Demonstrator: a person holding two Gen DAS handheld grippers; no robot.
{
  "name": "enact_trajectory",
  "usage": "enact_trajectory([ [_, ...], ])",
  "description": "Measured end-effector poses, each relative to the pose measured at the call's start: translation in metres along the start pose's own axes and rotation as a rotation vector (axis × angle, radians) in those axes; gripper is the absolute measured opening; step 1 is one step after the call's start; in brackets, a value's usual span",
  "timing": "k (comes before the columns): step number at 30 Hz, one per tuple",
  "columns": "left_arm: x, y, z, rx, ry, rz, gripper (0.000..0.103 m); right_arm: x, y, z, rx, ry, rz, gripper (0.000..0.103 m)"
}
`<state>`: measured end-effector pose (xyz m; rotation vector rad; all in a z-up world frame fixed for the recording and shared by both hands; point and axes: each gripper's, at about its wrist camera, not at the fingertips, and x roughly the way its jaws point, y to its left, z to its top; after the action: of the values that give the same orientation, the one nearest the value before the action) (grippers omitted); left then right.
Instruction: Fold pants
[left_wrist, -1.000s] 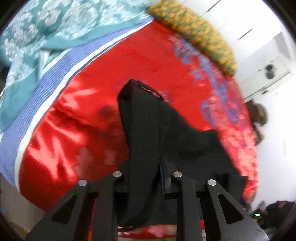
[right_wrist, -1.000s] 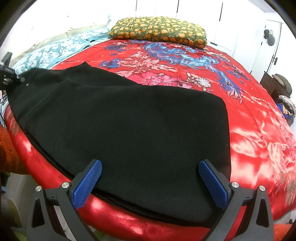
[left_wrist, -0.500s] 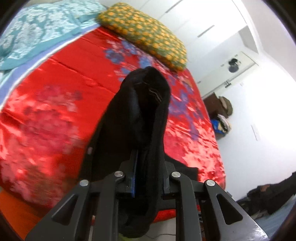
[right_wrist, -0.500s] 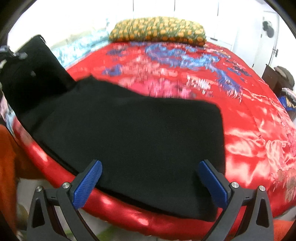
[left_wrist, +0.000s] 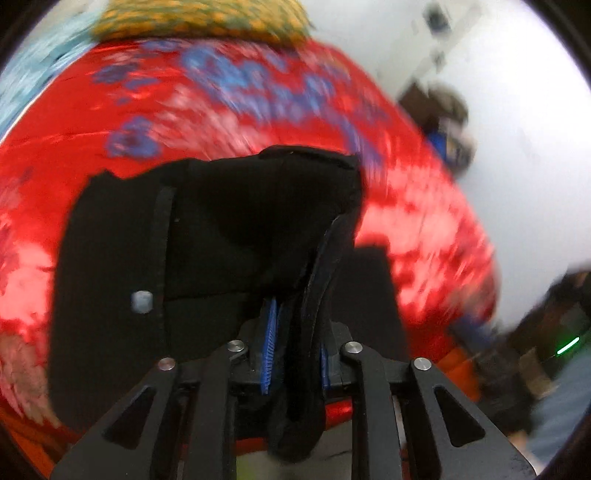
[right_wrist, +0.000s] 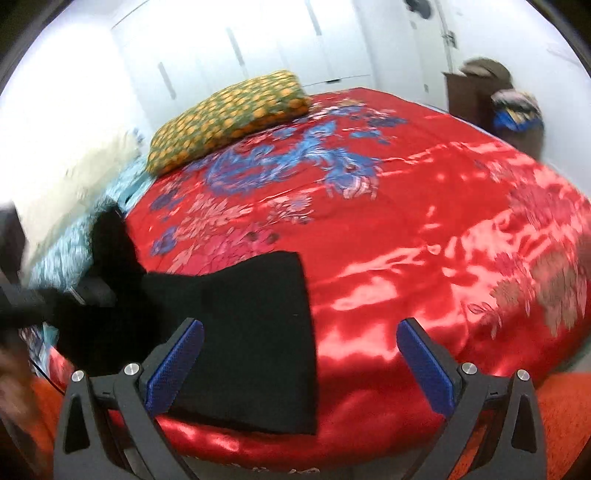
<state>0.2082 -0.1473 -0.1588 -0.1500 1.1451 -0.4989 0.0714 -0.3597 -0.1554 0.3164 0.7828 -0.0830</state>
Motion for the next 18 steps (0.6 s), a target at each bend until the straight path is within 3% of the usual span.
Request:
enact_trajectory([
  [2, 0.032, -0.017, -0.012, 0.05, 0.125, -0.014, 0.033, -0.005, -0.009, 0.001, 0.03, -0.017, 0.011, 0.103],
  [3, 0.03, -0.021, -0.017, 0.059, 0.12, -0.014, 0.039, -0.009, -0.014, 0.002, 0.058, -0.033, 0.025, 0.103],
  [4, 0.02, -0.023, -0.019, 0.068, 0.089, -0.041, 0.046, -0.013, -0.02, 0.002, 0.082, -0.043, 0.039, 0.103],
  [5, 0.01, -0.021, -0.02, 0.068, 0.064, -0.074, 0.064, -0.016, -0.027, 0.003, 0.116, -0.056, 0.057, 0.103],
  [6, -0.006, -0.017, -0.021, 0.064, 0.024, -0.111, 0.076, -0.019, -0.032, 0.003, 0.142, -0.066, 0.072, 0.103],
  [8, -0.045, 0.002, -0.02, 0.048, -0.081, -0.107, 0.085, -0.022, -0.038, 0.003, 0.177, -0.073, 0.104, 0.103],
  [11, -0.078, 0.049, -0.014, -0.015, -0.179, 0.003, 0.086, -0.017, -0.027, 0.003, 0.14, -0.044, 0.18, 0.103],
  [15, -0.093, 0.12, -0.03, -0.175, -0.215, 0.115, 0.086, 0.002, 0.047, -0.018, -0.101, 0.07, 0.458, 0.103],
  [16, -0.093, 0.133, -0.036, -0.206, -0.219, 0.125, 0.086, 0.008, 0.063, -0.027, -0.15, 0.111, 0.488, 0.103],
  [17, -0.091, 0.144, -0.047, -0.235, -0.226, 0.136, 0.086, 0.016, 0.078, -0.036, -0.193, 0.156, 0.499, 0.1],
  [18, -0.089, 0.152, -0.056, -0.246, -0.23, 0.149, 0.086, 0.024, 0.092, -0.043, -0.228, 0.2, 0.498, 0.088],
])
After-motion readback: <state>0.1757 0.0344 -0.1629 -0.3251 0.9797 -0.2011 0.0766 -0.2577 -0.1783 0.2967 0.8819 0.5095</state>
